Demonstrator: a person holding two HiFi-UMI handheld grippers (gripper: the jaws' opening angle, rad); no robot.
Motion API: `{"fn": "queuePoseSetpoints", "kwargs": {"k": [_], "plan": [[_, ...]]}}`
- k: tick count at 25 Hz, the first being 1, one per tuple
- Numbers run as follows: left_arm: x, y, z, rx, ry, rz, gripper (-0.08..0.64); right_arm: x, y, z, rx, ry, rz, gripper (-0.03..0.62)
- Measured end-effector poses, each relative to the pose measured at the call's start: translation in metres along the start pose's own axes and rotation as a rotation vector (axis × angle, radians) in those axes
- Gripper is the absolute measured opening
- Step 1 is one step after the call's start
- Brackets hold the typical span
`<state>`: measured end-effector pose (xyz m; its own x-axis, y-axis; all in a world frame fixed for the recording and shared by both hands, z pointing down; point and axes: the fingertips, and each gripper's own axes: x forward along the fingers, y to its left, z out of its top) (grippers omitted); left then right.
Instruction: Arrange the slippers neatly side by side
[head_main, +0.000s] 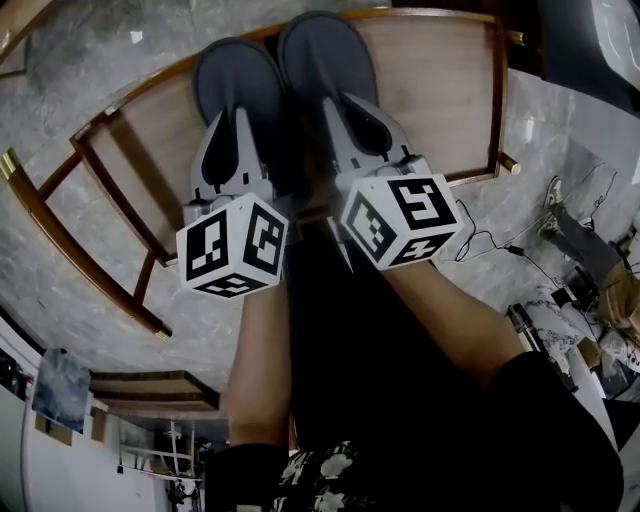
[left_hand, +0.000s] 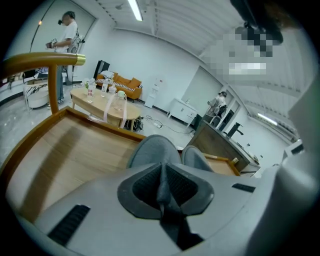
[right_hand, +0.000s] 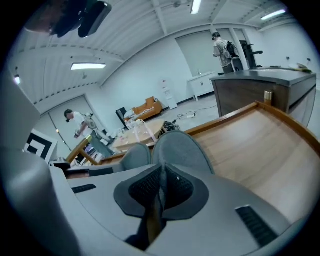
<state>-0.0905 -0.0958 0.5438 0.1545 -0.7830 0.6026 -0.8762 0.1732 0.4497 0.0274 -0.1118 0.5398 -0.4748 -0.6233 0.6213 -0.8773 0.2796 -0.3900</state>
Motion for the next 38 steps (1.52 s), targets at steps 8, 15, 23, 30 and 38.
{"fn": "queuePoseSetpoints", "kwargs": {"k": [8,15,23,30,38], "plan": [[0.002,-0.004,-0.010,0.013,0.026,-0.022,0.031,0.000,0.005,-0.003,0.180,-0.008,0.011,0.017],[0.005,-0.017,-0.015,0.070,0.046,-0.061,0.031,-0.004,-0.006,-0.009,0.131,0.024,0.034,0.017],[-0.001,0.006,-0.007,0.090,0.044,-0.039,0.031,0.005,0.002,-0.006,-0.060,0.070,0.133,0.017],[0.001,0.026,0.003,0.121,0.049,-0.026,0.029,0.005,-0.005,-0.006,-0.126,0.098,0.169,0.015],[0.000,0.006,-0.014,0.090,0.058,-0.039,0.029,0.008,0.006,-0.015,-0.127,0.115,0.182,0.015]]}}
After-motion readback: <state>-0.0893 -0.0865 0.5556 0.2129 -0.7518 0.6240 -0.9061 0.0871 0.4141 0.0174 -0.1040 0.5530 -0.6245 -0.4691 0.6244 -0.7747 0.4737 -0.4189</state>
